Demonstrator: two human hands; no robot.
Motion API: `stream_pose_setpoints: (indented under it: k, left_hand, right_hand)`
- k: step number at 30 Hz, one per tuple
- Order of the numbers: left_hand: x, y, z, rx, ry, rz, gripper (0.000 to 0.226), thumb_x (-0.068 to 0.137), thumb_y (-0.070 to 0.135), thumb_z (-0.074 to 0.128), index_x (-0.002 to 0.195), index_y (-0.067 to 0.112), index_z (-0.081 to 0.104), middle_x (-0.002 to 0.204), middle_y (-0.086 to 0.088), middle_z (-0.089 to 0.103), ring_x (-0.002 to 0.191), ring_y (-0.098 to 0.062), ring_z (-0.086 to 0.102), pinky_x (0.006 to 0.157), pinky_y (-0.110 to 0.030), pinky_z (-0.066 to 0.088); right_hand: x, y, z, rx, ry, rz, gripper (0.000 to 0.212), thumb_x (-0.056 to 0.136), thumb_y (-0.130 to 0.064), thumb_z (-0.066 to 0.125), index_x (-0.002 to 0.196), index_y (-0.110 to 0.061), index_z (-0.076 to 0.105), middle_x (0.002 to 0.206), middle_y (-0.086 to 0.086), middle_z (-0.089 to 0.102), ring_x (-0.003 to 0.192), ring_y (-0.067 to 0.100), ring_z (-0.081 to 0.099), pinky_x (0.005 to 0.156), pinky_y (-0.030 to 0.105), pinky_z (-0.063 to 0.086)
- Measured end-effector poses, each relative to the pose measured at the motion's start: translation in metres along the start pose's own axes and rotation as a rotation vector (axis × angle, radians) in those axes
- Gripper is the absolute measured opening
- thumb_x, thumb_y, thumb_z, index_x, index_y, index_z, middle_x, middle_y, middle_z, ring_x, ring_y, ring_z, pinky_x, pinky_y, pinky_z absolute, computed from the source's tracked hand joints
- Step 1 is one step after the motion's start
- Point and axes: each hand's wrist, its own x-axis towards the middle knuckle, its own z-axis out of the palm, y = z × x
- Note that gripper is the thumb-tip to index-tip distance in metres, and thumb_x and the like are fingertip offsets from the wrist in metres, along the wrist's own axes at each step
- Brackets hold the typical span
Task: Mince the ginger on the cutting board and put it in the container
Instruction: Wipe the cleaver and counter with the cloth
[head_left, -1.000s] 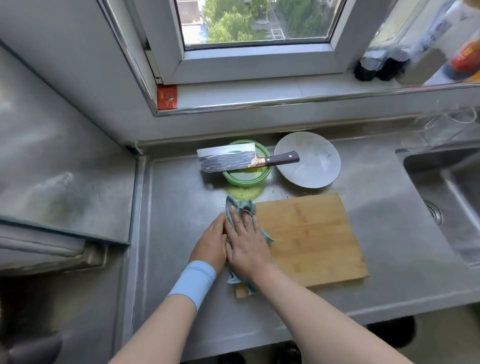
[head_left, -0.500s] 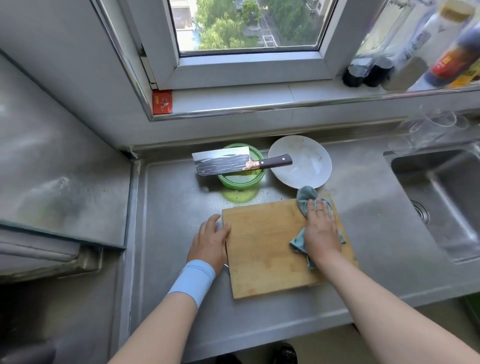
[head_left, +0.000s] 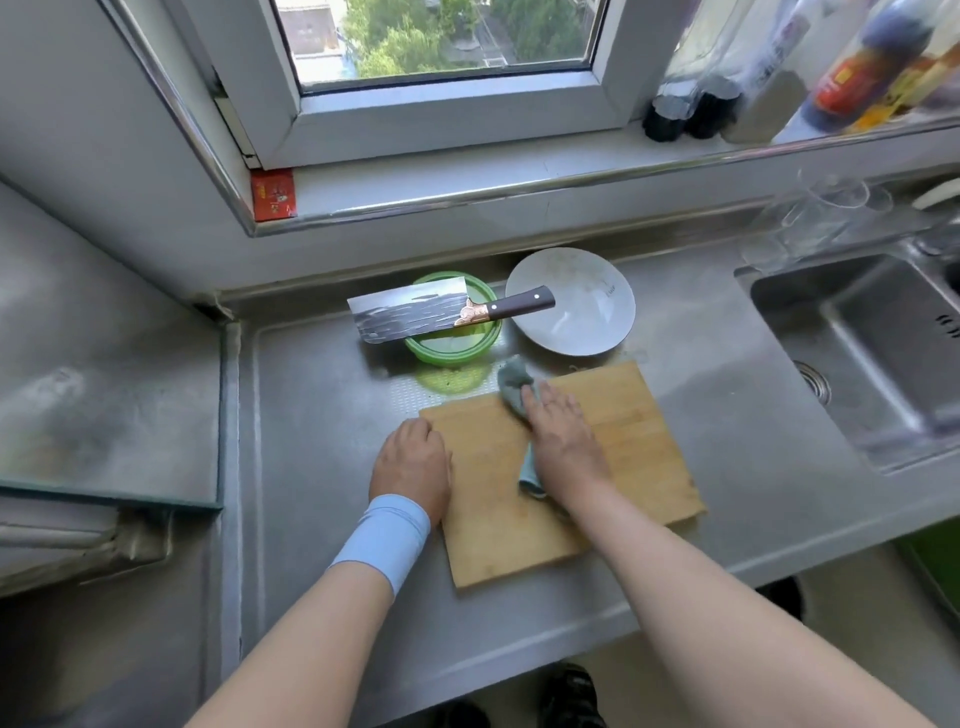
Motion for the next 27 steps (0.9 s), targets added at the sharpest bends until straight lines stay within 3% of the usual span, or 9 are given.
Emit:
stream_pose_setpoints:
  k: [4,7,11,14,16,18,20,23,27]
  left_hand:
    - [0.004,0.001,-0.006,0.026,-0.063,-0.037,0.025,0.061,0.014,0.086,0.062,0.009,0.061,0.07,-0.007,0.054,0.065,-0.028,0.057,0.062,-0.033,0.051]
    - [0.004,0.005,-0.009,-0.032,-0.125,-0.08,0.017,0.085,0.024,0.069,0.086,0.006,0.067,0.093,-0.01,0.057,0.09,-0.031,0.058,0.083,-0.037,0.047]
    - [-0.002,0.005,-0.01,-0.313,-0.066,-0.203,0.038,0.102,0.03,0.041,0.126,0.006,0.058,0.134,-0.011,0.05,0.129,-0.027,0.041,0.112,-0.034,0.029]
    - [-0.021,0.007,-0.008,-0.566,0.096,-0.186,0.059,0.097,0.039,0.028,0.14,0.005,0.049,0.148,-0.011,0.045,0.138,-0.026,0.038,0.119,-0.034,0.024]
    - [-0.034,0.01,0.001,-0.597,-0.007,-0.1,0.066,0.096,0.046,0.021,0.152,0.012,0.033,0.16,-0.002,0.028,0.148,-0.017,0.022,0.122,-0.027,0.013]
    - [-0.042,0.008,0.012,-0.481,-0.126,0.024,0.073,0.095,0.055,0.012,0.157,0.017,0.007,0.164,0.006,-0.001,0.151,-0.005,-0.005,0.122,-0.022,0.0]
    - [-0.046,0.004,0.022,-0.363,-0.175,0.072,0.074,0.094,0.059,0.009,0.155,0.02,-0.007,0.161,0.007,-0.017,0.147,-0.001,-0.019,0.121,-0.023,-0.007]
    - [-0.05,0.003,0.03,-0.156,-0.193,0.133,0.072,0.1,0.055,0.015,0.157,0.011,0.008,0.164,-0.005,0.001,0.15,-0.009,-0.012,0.12,-0.027,-0.008]
    - [-0.047,0.002,0.034,-0.096,-0.228,0.14,0.07,0.098,0.045,0.029,0.156,0.009,0.013,0.163,-0.011,0.01,0.15,-0.015,-0.005,0.119,-0.028,-0.006]
  right_hand:
    - [-0.01,0.083,-0.023,-0.042,0.085,0.379,0.065,0.091,-0.002,0.025,0.156,-0.005,0.026,0.163,0.018,0.022,0.153,0.031,0.016,0.125,0.042,0.006]
    - [-0.027,0.105,-0.04,-0.007,0.089,0.563,0.067,0.089,0.0,0.039,0.154,0.0,0.025,0.162,0.023,0.021,0.152,0.034,0.016,0.124,0.045,0.008]
    - [-0.043,0.026,-0.021,0.021,0.271,0.204,0.055,0.088,-0.008,0.036,0.14,0.004,0.05,0.145,0.025,0.05,0.139,0.039,0.043,0.114,0.057,0.03]
    - [-0.059,-0.074,0.012,0.187,0.101,-0.094,0.055,0.093,-0.021,0.039,0.144,-0.002,0.047,0.149,0.016,0.048,0.14,0.031,0.043,0.115,0.05,0.032]
    - [-0.07,-0.108,0.032,0.139,0.027,-0.186,0.066,0.091,-0.028,0.039,0.152,-0.004,0.033,0.158,0.011,0.037,0.147,0.027,0.033,0.116,0.046,0.029]
    - [-0.071,-0.1,0.039,0.117,0.012,-0.158,0.064,0.098,-0.026,0.034,0.158,-0.008,0.022,0.165,0.003,0.019,0.153,0.017,0.011,0.122,0.041,0.019]
    - [-0.07,-0.077,0.034,0.09,-0.01,-0.22,0.055,0.101,-0.023,0.029,0.156,-0.014,0.032,0.164,-0.001,0.024,0.152,0.014,0.016,0.122,0.04,0.024]
    - [-0.074,-0.035,0.017,0.024,-0.002,-0.268,0.05,0.096,-0.017,0.035,0.142,-0.017,0.054,0.155,0.005,0.043,0.141,0.027,0.044,0.113,0.045,0.036]
    - [-0.086,0.052,-0.002,0.037,0.099,0.116,0.059,0.088,-0.01,0.031,0.144,-0.008,0.051,0.156,0.013,0.038,0.141,0.038,0.041,0.113,0.054,0.032]
